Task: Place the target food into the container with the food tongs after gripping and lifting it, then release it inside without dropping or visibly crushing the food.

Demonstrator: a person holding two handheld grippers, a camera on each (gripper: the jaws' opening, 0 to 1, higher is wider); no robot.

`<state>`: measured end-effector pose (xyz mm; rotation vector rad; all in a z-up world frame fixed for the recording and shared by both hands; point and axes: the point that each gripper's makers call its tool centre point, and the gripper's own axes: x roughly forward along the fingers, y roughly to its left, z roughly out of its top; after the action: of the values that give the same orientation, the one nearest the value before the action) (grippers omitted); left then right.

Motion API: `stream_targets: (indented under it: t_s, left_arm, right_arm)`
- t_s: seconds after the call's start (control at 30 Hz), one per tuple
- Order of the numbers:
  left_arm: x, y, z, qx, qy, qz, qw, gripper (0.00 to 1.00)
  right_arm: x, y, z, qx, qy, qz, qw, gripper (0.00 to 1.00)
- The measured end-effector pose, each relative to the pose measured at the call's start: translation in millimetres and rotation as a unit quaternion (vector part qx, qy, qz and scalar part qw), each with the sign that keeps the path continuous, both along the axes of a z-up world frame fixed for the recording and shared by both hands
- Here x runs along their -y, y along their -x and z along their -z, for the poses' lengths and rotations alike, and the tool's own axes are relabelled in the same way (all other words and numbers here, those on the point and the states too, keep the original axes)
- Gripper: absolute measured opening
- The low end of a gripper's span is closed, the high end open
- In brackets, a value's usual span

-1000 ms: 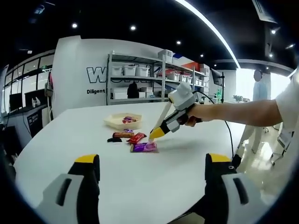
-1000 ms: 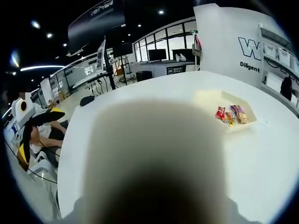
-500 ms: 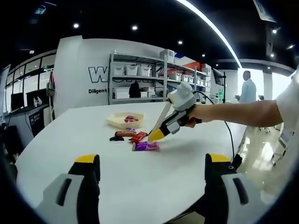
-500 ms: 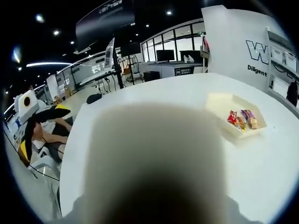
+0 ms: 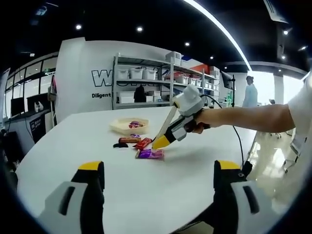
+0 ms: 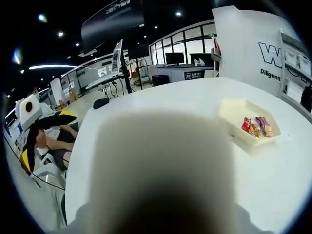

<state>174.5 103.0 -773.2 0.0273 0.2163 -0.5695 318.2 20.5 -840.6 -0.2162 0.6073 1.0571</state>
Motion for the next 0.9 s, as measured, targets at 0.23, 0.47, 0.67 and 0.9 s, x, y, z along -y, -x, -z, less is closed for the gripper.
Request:
stream_targets:
  t_s: [0.23, 0.47, 0.67, 0.9]
  left_arm:
    - [1, 1.5, -1.4, 0.002, 0.0, 0.001, 1.0, 0.92]
    - [-1, 2.9, -2.0, 0.003, 0.001, -0.001, 1.0, 0.92]
    - [-3, 3.3, -1.8, 0.003, 0.002, -0.002, 1.0, 0.91]
    - [-6, 3.4, -0.9, 0.002, 0.004, -0.004, 1.0, 0.91]
  right_arm:
    - [-5, 4, 1.0, -0.001, 0.01, -0.004, 0.9999, 0.25]
    - [-7, 5, 6.5, 0.025, 0.039, -0.017, 0.9988, 0.25]
    - [-10, 5, 9.2, 0.027, 0.048, -0.02, 0.9983, 0.25]
    - [-6, 3, 10.0, 0.026, 0.052, -0.016, 0.9982, 0.24]
